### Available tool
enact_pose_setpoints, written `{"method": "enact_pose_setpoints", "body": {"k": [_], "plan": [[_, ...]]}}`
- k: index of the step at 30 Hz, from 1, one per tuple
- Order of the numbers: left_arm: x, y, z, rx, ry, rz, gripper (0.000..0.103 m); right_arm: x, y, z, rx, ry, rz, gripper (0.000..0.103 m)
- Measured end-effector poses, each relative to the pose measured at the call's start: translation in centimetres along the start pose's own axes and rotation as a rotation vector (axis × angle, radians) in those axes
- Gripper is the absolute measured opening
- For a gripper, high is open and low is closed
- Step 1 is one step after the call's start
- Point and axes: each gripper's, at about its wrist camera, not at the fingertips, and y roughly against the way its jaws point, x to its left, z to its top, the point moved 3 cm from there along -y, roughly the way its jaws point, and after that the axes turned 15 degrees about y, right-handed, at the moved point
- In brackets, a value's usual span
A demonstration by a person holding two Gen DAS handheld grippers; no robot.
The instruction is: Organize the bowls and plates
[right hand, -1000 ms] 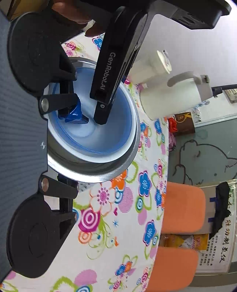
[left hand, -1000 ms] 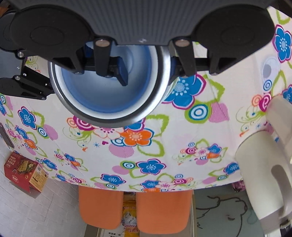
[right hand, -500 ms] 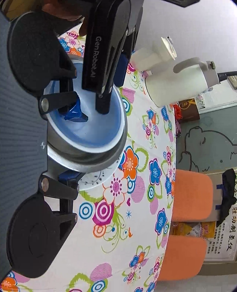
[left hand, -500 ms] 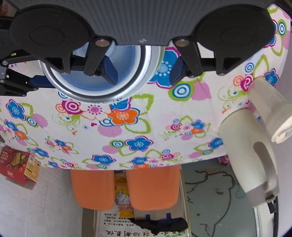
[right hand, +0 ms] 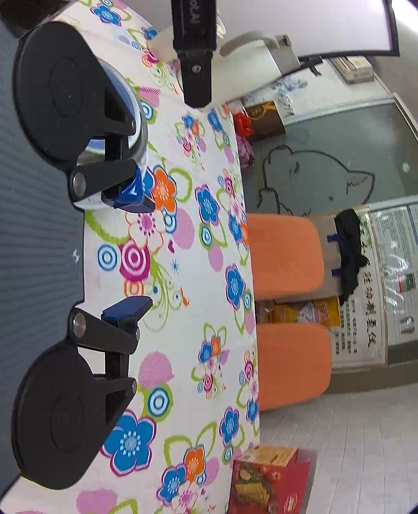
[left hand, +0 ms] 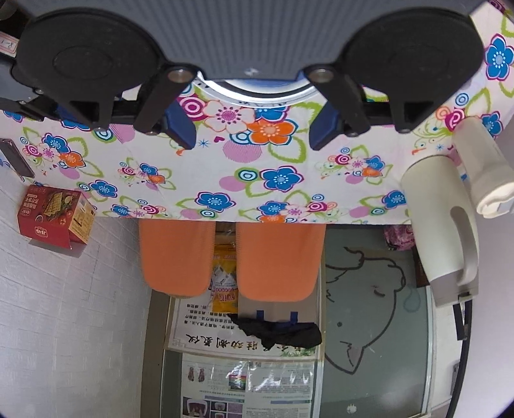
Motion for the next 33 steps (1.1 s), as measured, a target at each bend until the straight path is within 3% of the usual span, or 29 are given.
{"method": "enact_pose_setpoints", "body": {"k": [6,10,13,22,26,33], "plan": [[-2.2,1.3,-2.4,-0.023,-0.003,0.016,0.079,-1.6,2.1,-1.1,-0.047,0.034,-0.126,0.043],[-2.8,2.3,-4.4,-0.009,-0.002,0.037,0.079,-2.8,3.7,-2.6,-0.075,-0.017,-0.133,0.043],[-2.9,3.3,-5.9,0.02,-0.002,0.031,0.079,-3.3,4.6,-3.6,-0.038,-0.033,-0.156,0.043],[-2.0,7.1,-11.3,0.022,-0.034,0.046,0.079,-3.3,8.3,-8.1,-0.037,-0.118,-0.137,0.044],[-1.4,8.2,-13.4,0.02,-0.04,0.062,0.079,-2.7,9.7,-10.2,-0.052,-0.148,-0.085,0.045],[-1.5,10.5,-15.2,-0.031,-0.085,0.104,0.079,-2.0,12.1,-11.4,-0.061,-0.135,-0.075,0.046]]}}
